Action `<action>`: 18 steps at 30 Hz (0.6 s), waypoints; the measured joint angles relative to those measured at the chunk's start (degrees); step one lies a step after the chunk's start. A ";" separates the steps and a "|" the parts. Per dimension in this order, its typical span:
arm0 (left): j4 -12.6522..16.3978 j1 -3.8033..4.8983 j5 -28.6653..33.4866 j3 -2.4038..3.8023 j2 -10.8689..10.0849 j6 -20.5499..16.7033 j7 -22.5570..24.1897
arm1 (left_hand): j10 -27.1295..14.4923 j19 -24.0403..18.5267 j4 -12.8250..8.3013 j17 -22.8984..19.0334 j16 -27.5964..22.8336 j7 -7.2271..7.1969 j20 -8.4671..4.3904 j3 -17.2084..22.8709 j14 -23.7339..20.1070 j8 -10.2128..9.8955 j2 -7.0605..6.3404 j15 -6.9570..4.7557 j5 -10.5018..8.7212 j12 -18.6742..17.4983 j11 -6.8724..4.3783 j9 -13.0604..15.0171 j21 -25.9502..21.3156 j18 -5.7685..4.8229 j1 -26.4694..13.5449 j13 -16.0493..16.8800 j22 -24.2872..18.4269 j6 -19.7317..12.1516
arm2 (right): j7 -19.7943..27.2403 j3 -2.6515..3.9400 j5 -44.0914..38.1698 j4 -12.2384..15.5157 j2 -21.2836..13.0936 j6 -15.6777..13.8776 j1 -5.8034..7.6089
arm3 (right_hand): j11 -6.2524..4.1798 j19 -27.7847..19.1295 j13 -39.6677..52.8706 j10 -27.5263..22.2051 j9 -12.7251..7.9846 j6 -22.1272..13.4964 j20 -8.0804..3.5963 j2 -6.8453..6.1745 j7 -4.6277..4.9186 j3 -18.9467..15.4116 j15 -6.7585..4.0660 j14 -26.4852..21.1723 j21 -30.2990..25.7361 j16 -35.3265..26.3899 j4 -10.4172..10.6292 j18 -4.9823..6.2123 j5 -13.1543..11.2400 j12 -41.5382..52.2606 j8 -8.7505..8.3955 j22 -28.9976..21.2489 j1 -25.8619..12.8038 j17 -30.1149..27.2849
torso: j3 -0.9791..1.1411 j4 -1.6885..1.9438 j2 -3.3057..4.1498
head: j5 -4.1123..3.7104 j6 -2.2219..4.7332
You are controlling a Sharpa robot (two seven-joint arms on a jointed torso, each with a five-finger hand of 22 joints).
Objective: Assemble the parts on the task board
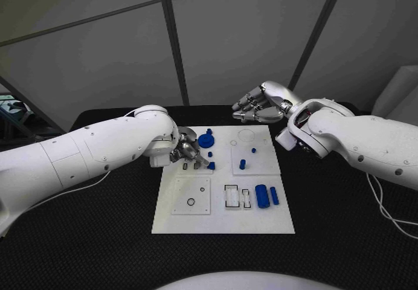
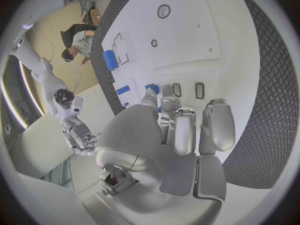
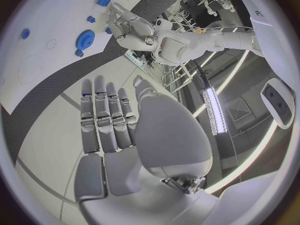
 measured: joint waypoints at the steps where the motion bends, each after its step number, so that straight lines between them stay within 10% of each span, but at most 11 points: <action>1: 0.18 0.00 0.00 0.00 -0.18 -0.07 0.00 | 0.00 0.00 0.00 0.00 0.00 0.00 0.00 0.00 0.00 0.00 0.00 0.00 0.00 0.00 0.00 0.00 0.00 0.00 0.00 0.00 0.00 0.00 | -0.04 -0.01 -0.05 -0.05 0.01 0.04 0.00 | 0.00 0.28 -0.05 0.00 0.00 0.00 -0.16 0.43 0.00 0.24 0.00 0.00 -0.06 0.00 -0.37 0.00 0.14 0.00 0.00 -0.09 0.43 -0.09 | -0.01 -0.01 0.00 | 0.00 0.03; 11: 4.28 -0.01 0.32 0.01 -4.52 -1.88 0.01 | -0.78 -0.04 0.32 0.00 -0.38 0.66 0.01 0.31 0.00 -0.54 -0.25 0.00 0.00 -1.23 0.34 0.07 -0.71 0.00 -0.25 -1.89 -1.27 -1.53 | -1.65 -0.15 -5.16 0.46 0.06 0.14 -0.07 | -1.83 4.74 0.56 3.77 0.15 1.14 -1.76 -0.12 -1.14 0.44 -2.27 5.16 1.13 2.35 -1.22 -0.01 -0.17 1.71 0.38 0.38 1.39 0.58 | -0.03 -0.01 0.00 | 0.02 0.31; 17: 8.21 -0.06 2.46 0.02 -8.92 -4.87 0.26 | -6.70 -4.70 0.84 0.00 -2.82 1.66 0.52 0.91 -0.21 -1.96 -0.46 0.26 0.00 -8.14 1.22 -0.57 -6.30 0.07 -0.46 -9.74 -8.14 -3.30 | -4.38 -1.17 -14.16 2.61 -0.04 0.09 -0.52 | -2.65 7.29 1.54 4.94 0.15 1.65 -3.16 -0.65 -1.65 -0.41 -3.52 8.22 2.71 5.35 -1.31 0.00 -0.87 2.84 0.38 1.43 1.48 2.31 | -0.04 -0.01 -0.01 | 0.04 0.53; 18: 8.83 -0.08 3.06 0.02 -9.62 -5.53 0.38 | -8.32 -6.53 0.79 0.00 -4.86 1.88 0.75 1.29 -0.19 -2.34 -0.47 0.66 0.00 -10.02 1.51 -0.79 -8.70 2.52 -0.45 -11.63 -10.95 -3.89 | -4.92 -1.55 -15.81 2.97 -0.01 0.08 -0.65 | -2.64 7.27 1.63 4.93 0.15 1.87 -3.14 -1.17 -1.87 -0.75 -3.49 8.16 2.71 5.52 -1.02 0.00 -0.99 2.84 0.38 1.44 0.96 2.54 | -0.04 0.00 -0.01 | 0.04 0.56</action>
